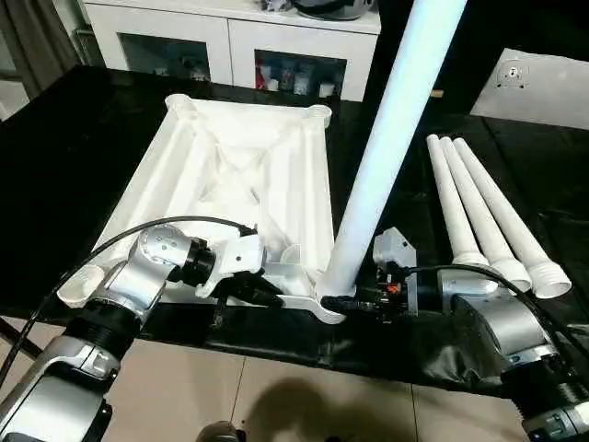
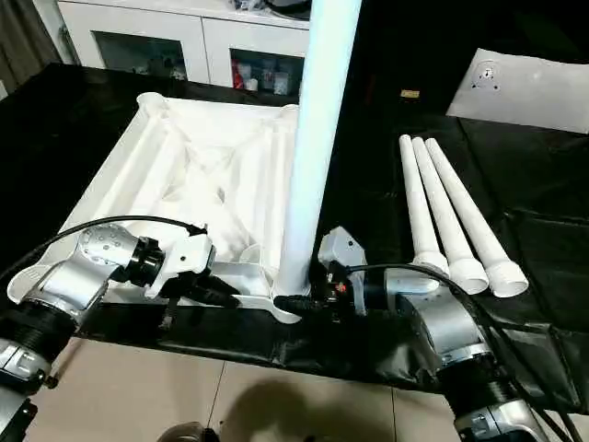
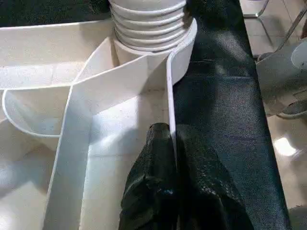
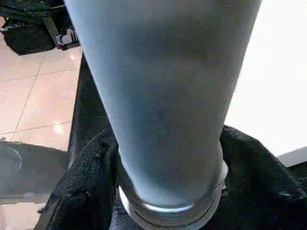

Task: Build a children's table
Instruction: Rotate leg to tighten

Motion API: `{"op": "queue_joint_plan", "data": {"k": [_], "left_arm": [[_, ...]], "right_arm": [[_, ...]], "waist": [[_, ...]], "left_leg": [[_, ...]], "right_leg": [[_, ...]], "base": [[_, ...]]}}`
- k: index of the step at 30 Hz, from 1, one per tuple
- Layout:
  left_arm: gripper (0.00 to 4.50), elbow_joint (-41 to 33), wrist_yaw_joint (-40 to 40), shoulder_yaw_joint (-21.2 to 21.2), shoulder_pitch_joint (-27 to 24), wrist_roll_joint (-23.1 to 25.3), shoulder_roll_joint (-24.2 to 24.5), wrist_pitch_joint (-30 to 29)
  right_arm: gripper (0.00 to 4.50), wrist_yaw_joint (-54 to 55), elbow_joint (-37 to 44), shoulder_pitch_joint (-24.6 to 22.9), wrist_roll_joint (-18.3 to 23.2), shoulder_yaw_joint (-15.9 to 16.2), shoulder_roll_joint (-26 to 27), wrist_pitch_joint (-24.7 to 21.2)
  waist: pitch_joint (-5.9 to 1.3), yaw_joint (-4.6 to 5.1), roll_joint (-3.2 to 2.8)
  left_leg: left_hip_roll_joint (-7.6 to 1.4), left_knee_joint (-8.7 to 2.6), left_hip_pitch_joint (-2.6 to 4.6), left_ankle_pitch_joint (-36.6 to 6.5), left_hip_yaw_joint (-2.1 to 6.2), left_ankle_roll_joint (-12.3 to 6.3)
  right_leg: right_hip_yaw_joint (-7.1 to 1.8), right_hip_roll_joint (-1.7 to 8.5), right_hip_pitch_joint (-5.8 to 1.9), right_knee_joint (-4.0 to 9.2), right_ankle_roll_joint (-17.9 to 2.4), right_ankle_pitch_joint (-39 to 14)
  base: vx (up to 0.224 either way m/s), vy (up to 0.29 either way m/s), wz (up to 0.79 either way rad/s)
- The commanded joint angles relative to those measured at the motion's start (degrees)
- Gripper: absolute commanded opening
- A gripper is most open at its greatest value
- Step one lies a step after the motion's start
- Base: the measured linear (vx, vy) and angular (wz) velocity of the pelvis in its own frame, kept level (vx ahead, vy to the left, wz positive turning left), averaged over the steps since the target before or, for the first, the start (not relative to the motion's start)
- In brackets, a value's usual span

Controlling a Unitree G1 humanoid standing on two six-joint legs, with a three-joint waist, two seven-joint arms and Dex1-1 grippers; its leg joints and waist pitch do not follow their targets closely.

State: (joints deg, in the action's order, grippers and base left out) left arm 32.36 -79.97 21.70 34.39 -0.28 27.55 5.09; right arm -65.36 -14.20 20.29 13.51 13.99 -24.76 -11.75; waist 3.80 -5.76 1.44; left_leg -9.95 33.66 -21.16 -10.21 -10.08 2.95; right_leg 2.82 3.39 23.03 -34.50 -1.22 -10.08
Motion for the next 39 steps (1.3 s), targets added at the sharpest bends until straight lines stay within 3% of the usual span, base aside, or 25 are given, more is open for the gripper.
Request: {"op": "queue_joint_plan", "data": {"k": [1, 5, 8, 10, 11, 12, 13, 14, 16, 19, 23, 24, 26, 29, 34, 39], "left_arm": [[0.00, 0.0, -1.6, 1.8, 0.5, 1.4, -0.6, -0.1], [0.00, 0.0, 4.5, -0.3, -0.1, 1.6, -2.0, -3.7], [0.00, -3.3, 11.2, -3.7, -1.7, -1.3, -5.4, -10.2], [0.00, -5.9, 15.1, -5.1, -2.8, -2.4, -7.5, -14.0], [0.00, -7.0, 17.5, -5.7, -3.3, -2.5, -8.7, -15.8], [0.00, -9.4, 22.5, -6.9, -4.2, -2.8, -11.8, -19.4], [0.00, -9.4, 22.5, -6.9, -4.2, -2.8, -11.8, -19.4], [0.00, -10.8, 28.1, -8.2, -4.6, -2.5, -15.2, -22.0], [0.00, -11.4, 30.8, -8.5, -4.6, -2.3, -17.2, -23.1], [0.00, -13.3, 38.0, -9.2, -4.5, -1.0, -22.9, -26.4], [0.00, -14.8, 41.1, -7.9, -4.3, 0.4, -25.3, -28.4], [0.00, -15.4, 40.5, -6.8, -4.6, 2.0, -24.2, -28.3], [0.00, -15.2, 40.0, -6.5, -4.7, 2.6, -23.3, -27.8], [0.00, -15.1, 39.2, -6.2, -5.1, 3.4, -21.7, -27.1], [0.00, -15.3, 34.5, -5.6, -6.6, 3.9, -16.3, -25.2], [0.00, -13.9, 29.3, -5.3, -7.2, 3.9, -11.5, -21.4]], "right_arm": [[2.74, -0.8, 0.1, 0.4, 1.2, 0.1, 0.5, -0.8], [2.74, 1.2, 1.5, -1.2, 1.8, -0.3, 1.4, -3.9], [2.74, 10.0, 0.7, -2.3, 0.0, -1.6, 5.6, -4.9], [2.74, 16.6, -0.2, -2.5, -1.6, -2.3, 8.8, -5.4], [2.74, 19.5, -0.9, -2.4, -1.9, -2.8, 10.5, -5.9], [2.74, 24.5, -2.0, -2.0, -1.7, -4.0, 14.1, -7.1], [2.74, 24.5, -2.0, -2.0, -1.7, -4.0, 14.1, -7.1], [2.73, 29.5, -3.2, -1.5, -1.8, -5.0, 17.5, -8.0], [2.73, 32.0, -3.9, -1.0, -2.4, -5.3, 19.2, -8.1], [2.73, 39.7, -6.4, 0.7, -4.3, -6.3, 24.3, -8.1], [2.73, 46.9, -8.3, 2.7, -6.5, -7.2, 28.0, -8.2], [3.29, 46.4, -7.5, 2.5, -5.6, -8.0, 28.3, -7.4], [3.45, 45.9, -7.1, 2.2, -5.4, -8.2, 28.0, -7.2], [3.66, 45.6, -6.4, 1.8, -5.6, -8.8, 27.3, -6.7], [3.98, 42.1, -3.9, 0.3, -4.9, -11.0, 23.2, -4.7], [4.45, 34.5, -0.4, -1.6, -3.3, -11.8, 16.3, -3.7]], "waist": [[-3.76, 0.16, -0.74], [-3.35, 0.27, -0.78], [-3.01, 0.42, -0.81], [-2.75, 1.13, -0.80], [-2.73, 1.29, -0.76], [-2.54, 2.06, -0.62], [-2.42, 2.28, -0.57], [-2.38, 2.48, -0.22], [-2.48, 2.98, -0.31], [-2.67, 3.09, -0.46], [-3.27, 3.32, -0.55], [-3.56, 3.17, -0.65], [-3.67, 3.19, -0.62], [-3.49, 3.22, -0.62], [-3.28, 3.38, -0.70], [-3.44, 3.32, -0.52]], "left_leg": [[-3.50, -4.01, 0.99, -11.9, 0.91, -1.56], [-3.51, -4.22, 1.12, -14.1, 0.86, -1.10], [-3.53, -4.50, 1.38, -17.4, 1.11, 0.24], [-3.37, -4.85, 1.20, -19.9, 1.60, 1.79], [-3.24, -4.84, 1.33, -20.3, 1.67, 1.87], [-3.13, -4.80, 1.16, -20.7, 1.81, 1.91], [-3.02, -4.76, 1.27, -21.0, 1.83, 1.63], [-2.78, -4.57, 1.41, -21.3, 1.75, 1.15], [-2.57, -4.35, 1.14, -19.2, 1.67, 0.11], [-2.59, -4.41, 0.87, -16.9, 1.55, -0.76], [-2.75, -4.39, 0.47, -12.7, 1.31, -1.50], [-2.73, -4.15, 0.32, -9.8, 1.08, -2.62], [-2.66, -4.05, 0.15, -7.8, 0.93, -3.82], [-2.67, -4.12, 0.21, -8.5, 0.83, -4.24], [-2.96, -4.59, 0.36, -12.5, 1.09, -2.56], [-3.00, -4.45, 0.36, -12.1, 1.04, -2.49]], "right_leg": [[-2.70, 4.95, -2.78, 3.60, -13.0, -10.4], [-2.73, 4.88, -2.62, 3.95, -13.0, -12.8], [-2.82, 5.16, -2.42, 4.67, -11.4, -19.5], [-2.59, 5.27, -2.35, 5.00, -9.9, -25.1], [-2.51, 5.21, -2.18, 5.24, -9.2, -26.6], [-2.51, 5.26, -2.09, 5.44, -8.2, -29.1], [-2.43, 5.24, -1.88, 5.82, -7.7, -30.5], [-2.36, 5.18, -1.73, 6.16, -6.9, -32.4], [-2.51, 5.21, -1.74, 6.48, -5.4, -34.7], [-2.58, 4.94, -1.71, 6.36, -5.4, -31.8], [-2.75, 4.59, -1.96, 5.17, -7.7, -20.9], [-2.79, 4.48, -2.29, 4.59, -8.9, -14.2], [-2.72, 4.53, -2.69, 4.32, -9.9, -9.9], [-2.64, 4.65, -2.74, 4.56, -10.5, -11.1], [-2.67, 4.69, -2.54, 5.12, -8.2, -18.6], [-2.72, 4.77, -2.67, 4.95, -8.8, -17.1]], "base": [[0.000, 0.000, 0.00], [0.000, 0.000, 0.00], [0.000, 0.000, 0.00], [0.000, 0.000, 0.00], [0.000, 0.000, 0.00], [0.000, 0.000, 0.00], [0.000, 0.000, 0.00], [0.000, 0.000, 0.00], [0.000, 0.000, 0.00], [0.000, 0.000, 0.00], [0.000, 0.000, 0.00], [0.000, 0.000, 0.00], [0.000, 0.000, 0.00], [0.000, 0.000, 0.00], [0.000, 0.000, 0.00], [0.000, 0.000, 0.00]]}}
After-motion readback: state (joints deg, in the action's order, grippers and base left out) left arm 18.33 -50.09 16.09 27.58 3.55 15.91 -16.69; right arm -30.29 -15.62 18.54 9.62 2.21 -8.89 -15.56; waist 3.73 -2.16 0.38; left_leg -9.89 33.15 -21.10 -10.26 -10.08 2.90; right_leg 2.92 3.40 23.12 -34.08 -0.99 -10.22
